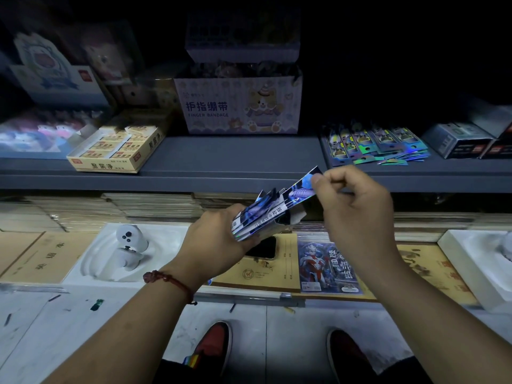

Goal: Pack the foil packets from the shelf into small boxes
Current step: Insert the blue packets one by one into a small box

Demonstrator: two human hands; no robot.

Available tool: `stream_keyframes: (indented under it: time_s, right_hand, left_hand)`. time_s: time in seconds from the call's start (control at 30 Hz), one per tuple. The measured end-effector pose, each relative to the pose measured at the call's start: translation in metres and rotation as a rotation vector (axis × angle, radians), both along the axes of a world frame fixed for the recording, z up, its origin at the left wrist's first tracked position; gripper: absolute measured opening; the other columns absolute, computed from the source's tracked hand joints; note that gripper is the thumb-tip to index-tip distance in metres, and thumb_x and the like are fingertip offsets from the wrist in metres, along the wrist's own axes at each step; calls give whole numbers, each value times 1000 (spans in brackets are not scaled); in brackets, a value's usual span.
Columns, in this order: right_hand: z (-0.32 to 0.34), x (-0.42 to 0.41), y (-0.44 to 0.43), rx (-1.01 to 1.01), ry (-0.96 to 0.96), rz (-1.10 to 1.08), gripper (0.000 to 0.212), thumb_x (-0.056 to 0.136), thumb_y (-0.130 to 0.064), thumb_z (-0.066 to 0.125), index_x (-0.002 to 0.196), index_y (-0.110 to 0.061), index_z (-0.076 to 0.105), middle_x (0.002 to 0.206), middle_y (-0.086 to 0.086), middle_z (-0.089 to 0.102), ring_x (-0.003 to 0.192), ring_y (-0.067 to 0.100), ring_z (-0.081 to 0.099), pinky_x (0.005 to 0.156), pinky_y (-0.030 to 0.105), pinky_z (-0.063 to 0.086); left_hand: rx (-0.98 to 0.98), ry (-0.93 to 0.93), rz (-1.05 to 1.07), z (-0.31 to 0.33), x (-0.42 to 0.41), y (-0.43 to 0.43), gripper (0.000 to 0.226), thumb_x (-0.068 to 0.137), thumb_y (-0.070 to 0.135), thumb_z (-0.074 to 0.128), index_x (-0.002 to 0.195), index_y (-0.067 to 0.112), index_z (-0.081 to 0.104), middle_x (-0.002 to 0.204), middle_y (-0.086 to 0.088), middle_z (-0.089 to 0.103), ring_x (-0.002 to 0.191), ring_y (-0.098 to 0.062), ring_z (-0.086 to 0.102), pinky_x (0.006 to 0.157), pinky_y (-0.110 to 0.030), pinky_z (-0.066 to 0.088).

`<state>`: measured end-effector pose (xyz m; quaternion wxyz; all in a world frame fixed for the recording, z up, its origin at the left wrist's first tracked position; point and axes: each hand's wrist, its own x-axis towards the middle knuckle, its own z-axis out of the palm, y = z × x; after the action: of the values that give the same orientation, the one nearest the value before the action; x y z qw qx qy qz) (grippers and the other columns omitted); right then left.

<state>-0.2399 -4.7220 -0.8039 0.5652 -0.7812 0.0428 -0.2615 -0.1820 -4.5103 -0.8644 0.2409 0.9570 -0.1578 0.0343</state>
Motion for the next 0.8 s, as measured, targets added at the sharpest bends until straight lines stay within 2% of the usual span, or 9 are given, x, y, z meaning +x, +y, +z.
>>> stream_keyframes:
  time_s: [0.13, 0.23, 0.33, 0.4, 0.47, 0.57, 0.6, 0.73, 0.8]
  right_hand:
    - [-7, -1, 9, -78, 160, 115, 30, 88, -33, 77, 72, -9, 67, 63, 4, 64, 53, 10, 50, 53, 22, 40]
    - [-9, -1, 12, -124, 185, 107, 38, 90, -29, 76, 61, -10, 59, 45, -6, 50, 42, 8, 38, 46, 18, 31]
    - [-3, 0, 7, 22, 137, 70, 16, 96, -23, 69, 83, -12, 68, 47, 13, 55, 38, 15, 42, 44, 24, 37]
    - [2, 0, -1, 135, 73, 21, 15, 99, -18, 65, 88, -7, 65, 47, 11, 57, 35, 19, 47, 40, 25, 41]
    - [6, 1, -10, 209, 25, -42, 22, 100, -17, 62, 87, 0, 58, 48, 9, 58, 36, 21, 48, 39, 30, 43]
    - [8, 2, -19, 290, -45, -135, 23, 99, -14, 59, 78, -10, 52, 47, 7, 55, 37, 24, 46, 38, 30, 41]
    - [9, 2, -21, 302, -63, -156, 21, 99, -14, 58, 79, -8, 51, 46, 7, 54, 37, 25, 46, 39, 30, 41]
    - [9, 2, -22, 284, -95, -147, 23, 98, -13, 58, 79, -4, 51, 46, 7, 54, 38, 27, 46, 39, 32, 41]
    - [7, 1, -18, 260, -91, -117, 28, 100, -14, 59, 82, 5, 50, 46, 7, 55, 37, 26, 47, 40, 32, 42]
  left_hand:
    - [-6, -3, -12, -3, -1, -2, 42, 78, 64, 67, 112, 44, 53, 84, 16, 70, 75, -10, 65, 67, -37, 58]
    - [-3, -11, -11, -4, -1, -3, 46, 77, 69, 63, 114, 44, 50, 85, 17, 70, 74, -9, 65, 65, -36, 59]
    - [-14, 21, 0, -2, 0, -1, 43, 81, 67, 67, 114, 41, 54, 87, 16, 70, 75, -9, 65, 67, -35, 59]
    - [-61, 55, 19, 1, 1, 2, 41, 81, 65, 69, 111, 39, 60, 86, 16, 71, 75, -8, 65, 69, -34, 58]
    - [-152, 106, 28, 4, 0, 4, 37, 79, 59, 75, 106, 37, 64, 85, 17, 71, 75, -4, 66, 67, -30, 56]
    - [-315, 207, 10, 8, -1, 7, 26, 80, 33, 85, 96, 34, 65, 83, 20, 71, 75, 6, 66, 60, -12, 47]
    - [-365, 245, 7, 8, -2, 8, 26, 80, 29, 86, 98, 31, 67, 85, 18, 73, 76, 6, 68, 61, -11, 47]
    - [-488, 294, 22, 11, -3, 11, 27, 78, 27, 87, 102, 25, 73, 91, 15, 78, 83, -3, 74, 76, -31, 59]
    - [-490, 293, 17, 11, -3, 11, 27, 78, 27, 87, 102, 25, 74, 92, 16, 78, 83, -4, 74, 78, -32, 59]
